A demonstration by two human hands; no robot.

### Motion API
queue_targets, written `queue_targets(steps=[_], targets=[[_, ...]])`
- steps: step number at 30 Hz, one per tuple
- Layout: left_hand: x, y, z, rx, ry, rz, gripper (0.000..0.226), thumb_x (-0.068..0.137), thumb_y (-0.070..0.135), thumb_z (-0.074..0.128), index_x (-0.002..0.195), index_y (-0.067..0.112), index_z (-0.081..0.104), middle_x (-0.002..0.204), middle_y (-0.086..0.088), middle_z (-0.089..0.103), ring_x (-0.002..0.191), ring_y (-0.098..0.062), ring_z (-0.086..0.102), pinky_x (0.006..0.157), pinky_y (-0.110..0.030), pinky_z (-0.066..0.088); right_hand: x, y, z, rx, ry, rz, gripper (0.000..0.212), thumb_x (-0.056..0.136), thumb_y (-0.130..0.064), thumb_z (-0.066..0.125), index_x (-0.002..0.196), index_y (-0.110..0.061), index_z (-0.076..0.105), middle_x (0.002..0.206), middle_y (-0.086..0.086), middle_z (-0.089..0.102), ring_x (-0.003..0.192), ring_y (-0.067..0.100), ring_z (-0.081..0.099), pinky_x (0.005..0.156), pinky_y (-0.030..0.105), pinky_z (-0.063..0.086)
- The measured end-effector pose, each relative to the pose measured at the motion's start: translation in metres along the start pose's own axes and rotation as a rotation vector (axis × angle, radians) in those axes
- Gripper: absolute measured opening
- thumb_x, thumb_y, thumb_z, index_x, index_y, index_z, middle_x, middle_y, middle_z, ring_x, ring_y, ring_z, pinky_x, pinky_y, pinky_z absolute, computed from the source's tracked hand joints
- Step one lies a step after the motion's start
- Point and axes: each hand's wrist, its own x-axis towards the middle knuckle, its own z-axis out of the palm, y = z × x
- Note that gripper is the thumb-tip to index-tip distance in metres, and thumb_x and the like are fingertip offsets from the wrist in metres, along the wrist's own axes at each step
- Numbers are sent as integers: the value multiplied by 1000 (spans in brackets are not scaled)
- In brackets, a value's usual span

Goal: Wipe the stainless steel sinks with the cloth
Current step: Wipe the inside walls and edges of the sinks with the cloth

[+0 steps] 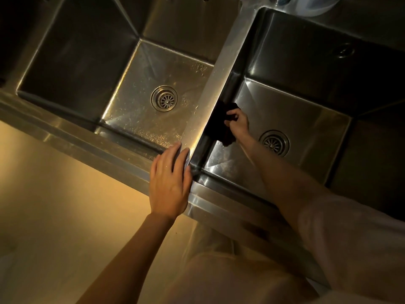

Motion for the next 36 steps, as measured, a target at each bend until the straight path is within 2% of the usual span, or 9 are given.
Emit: queue_targets(steps=[5, 12, 17, 21, 22, 25, 27, 32, 36], targets=[[0, 1, -1, 1, -11, -4, 54, 103, 39, 19, 136, 9, 51, 143, -11, 48, 132, -28, 44, 108, -51, 34, -1, -9, -11, 23, -26, -20, 31, 82, 8, 60, 101, -15, 63, 117, 13, 60, 105, 22, 60, 83, 25, 51], [0, -1, 0, 7, -4, 4, 51, 103, 37, 22, 136, 11, 50, 143, -10, 47, 132, -27, 43, 109, -49, 33, -53, -70, -50, 227, -66, -247, 40, 82, 3, 63, 83, -37, 62, 121, 21, 55, 105, 28, 62, 86, 37, 57], [0, -1, 1, 6, -6, 6, 50, 103, 37, 22, 137, 12, 47, 144, -9, 45, 134, -26, 41, 112, -48, 30, -83, -97, -71, 322, -133, -441, 42, 77, 0, 64, 81, -42, 63, 114, 1, 53, 102, 19, 63, 83, 29, 58], [0, -1, 1, -1, 1, 8, 48, 103, 35, 25, 137, 11, 48, 143, -9, 46, 133, -26, 42, 111, -48, 30, -60, -75, -58, 213, -96, -351, 44, 79, 0, 65, 79, -44, 62, 119, 17, 55, 104, 32, 62, 86, 38, 58], [-1, -1, 1, -1, 3, 10, 47, 103, 34, 27, 137, 11, 49, 143, -9, 46, 133, -25, 42, 111, -48, 31, -50, -66, -51, 166, -71, -323, 43, 79, 0, 65, 80, -42, 61, 118, 15, 54, 103, 33, 61, 86, 34, 57], [0, -2, 2, 2, 12, 12, 46, 102, 34, 27, 137, 11, 48, 143, -9, 46, 133, -25, 42, 110, -48, 31, -22, -42, -29, 27, -5, -283, 35, 79, 2, 66, 87, -30, 58, 111, 0, 46, 107, 23, 58, 80, 3, 45], [0, -2, 3, 4, 17, 15, 46, 102, 34, 27, 136, 11, 48, 144, -8, 46, 133, -24, 42, 111, -48, 31, -5, -31, -21, -22, -4, -233, 31, 79, 4, 65, 94, -22, 60, 110, 0, 41, 107, 21, 55, 77, -1, 40], [0, -4, 4, 3, 21, 17, 46, 103, 34, 26, 137, 13, 47, 144, -7, 45, 134, -22, 39, 112, -47, 29, 25, -21, -19, -167, -25, -131, 29, 81, 6, 61, 107, -8, 62, 126, 16, 47, 114, 26, 56, 94, 21, 45], [1, -2, 1, 8, 15, 14, 48, 103, 36, 24, 137, 12, 49, 143, -7, 46, 133, -23, 40, 113, -46, 27, 24, -29, -20, -147, -12, -87, 29, 82, 7, 58, 99, -17, 60, 129, 17, 53, 116, 27, 57, 100, 31, 47]])
